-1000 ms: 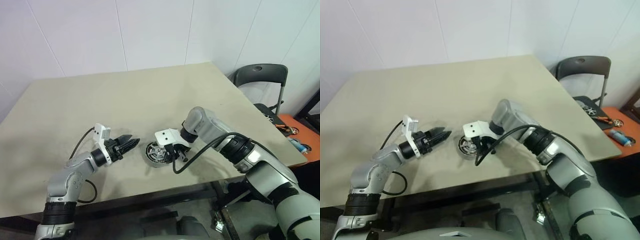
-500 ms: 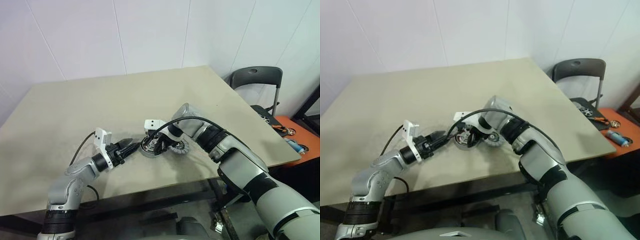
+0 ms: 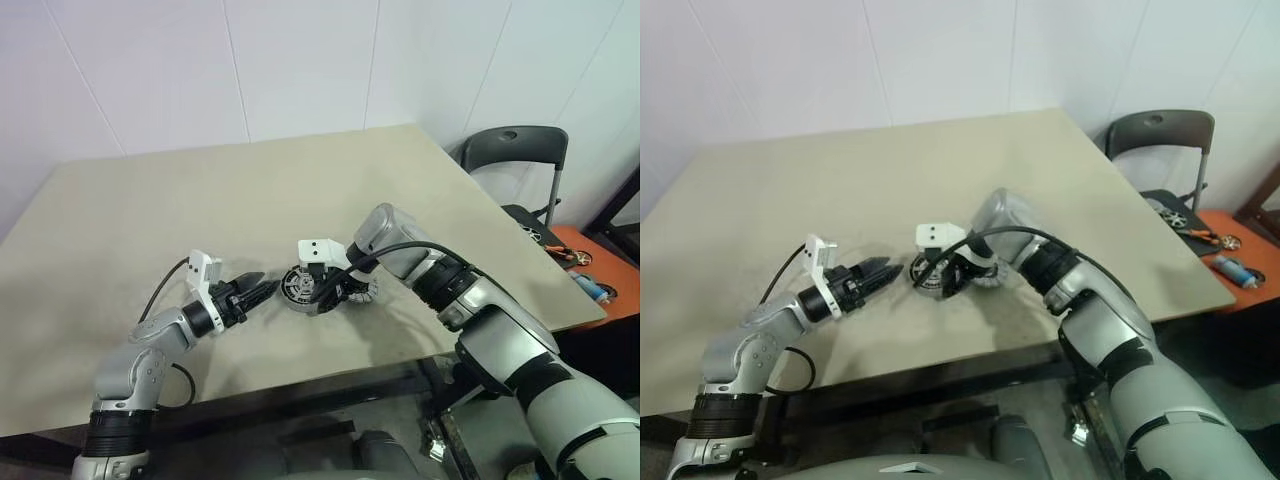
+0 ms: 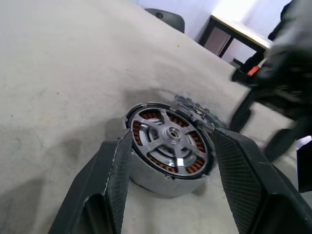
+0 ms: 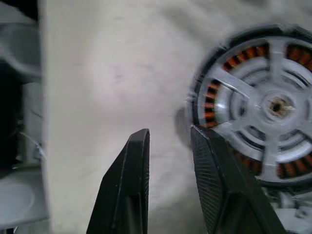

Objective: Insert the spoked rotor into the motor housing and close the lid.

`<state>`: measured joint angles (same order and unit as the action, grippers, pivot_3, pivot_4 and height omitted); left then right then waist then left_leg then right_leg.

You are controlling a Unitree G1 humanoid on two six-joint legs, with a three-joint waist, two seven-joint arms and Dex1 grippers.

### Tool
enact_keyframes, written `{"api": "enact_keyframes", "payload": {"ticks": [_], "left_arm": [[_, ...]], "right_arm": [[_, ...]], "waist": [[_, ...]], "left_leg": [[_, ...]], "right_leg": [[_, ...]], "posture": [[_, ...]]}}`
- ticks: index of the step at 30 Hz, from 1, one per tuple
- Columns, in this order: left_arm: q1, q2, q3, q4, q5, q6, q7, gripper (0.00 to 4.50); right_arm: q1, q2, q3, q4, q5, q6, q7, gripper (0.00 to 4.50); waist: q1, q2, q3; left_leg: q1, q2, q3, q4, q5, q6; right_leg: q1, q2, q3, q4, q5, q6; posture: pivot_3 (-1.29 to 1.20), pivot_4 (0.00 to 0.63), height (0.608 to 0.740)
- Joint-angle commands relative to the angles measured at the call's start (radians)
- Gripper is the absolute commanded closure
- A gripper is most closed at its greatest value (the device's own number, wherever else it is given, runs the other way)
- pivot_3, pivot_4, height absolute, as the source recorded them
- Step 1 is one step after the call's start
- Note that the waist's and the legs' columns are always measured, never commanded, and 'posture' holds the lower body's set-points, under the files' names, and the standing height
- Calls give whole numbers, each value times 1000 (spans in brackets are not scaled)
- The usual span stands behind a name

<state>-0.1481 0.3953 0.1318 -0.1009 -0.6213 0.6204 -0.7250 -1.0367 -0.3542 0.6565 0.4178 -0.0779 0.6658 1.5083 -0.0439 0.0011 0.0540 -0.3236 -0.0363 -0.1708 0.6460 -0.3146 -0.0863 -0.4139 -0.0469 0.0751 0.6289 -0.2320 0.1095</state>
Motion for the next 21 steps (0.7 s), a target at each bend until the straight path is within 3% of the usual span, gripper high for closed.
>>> {"api": "enact_keyframes", "payload": {"ticks": [1,6,9,11,15,21], "left_arm": [[-30,17,15,-3,-6,-18,-17,1712],[-21,28,21,-7,-9,-16,-26,1712],[-15,39,25,-24,-21,0,-32,1712],[-19,51,34,-35,-39,18,-43,1712],[-101,96,43,-28,-72,64,-67,1712],[-210,112,7,30,-46,85,-88,1712]], "right_arm": [[-13,-49,-142,-130,115,94,27,3119],[5,12,-547,-218,310,539,-219,3119],[168,91,-843,-395,300,803,-444,3119],[272,150,-955,-529,292,916,-549,3119],[519,326,-1117,-736,261,949,-788,3119],[550,518,-1315,-815,276,949,-1012,3119]], "waist": [[1,0,0],[2,0,0],[12,-2,-1],[26,-3,-2],[31,0,0],[19,2,1]], "left_leg": [[-1,0,0,0,0,0],[-1,0,0,-1,0,0],[-1,0,0,-2,0,0],[0,0,-1,-2,0,0],[-3,0,0,-2,-1,1],[-1,0,3,-1,0,0]], "right_leg": [[-1,0,0,0,0,0],[-1,0,0,-1,0,0],[0,0,0,-1,0,0],[2,0,-2,-3,0,0],[-1,-1,-1,-3,-1,1],[-2,1,2,1,-2,3]], "posture": [[0,0,740],[0,0,740],[0,0,740],[0,0,740],[0,0,740],[0,0,740]]}}
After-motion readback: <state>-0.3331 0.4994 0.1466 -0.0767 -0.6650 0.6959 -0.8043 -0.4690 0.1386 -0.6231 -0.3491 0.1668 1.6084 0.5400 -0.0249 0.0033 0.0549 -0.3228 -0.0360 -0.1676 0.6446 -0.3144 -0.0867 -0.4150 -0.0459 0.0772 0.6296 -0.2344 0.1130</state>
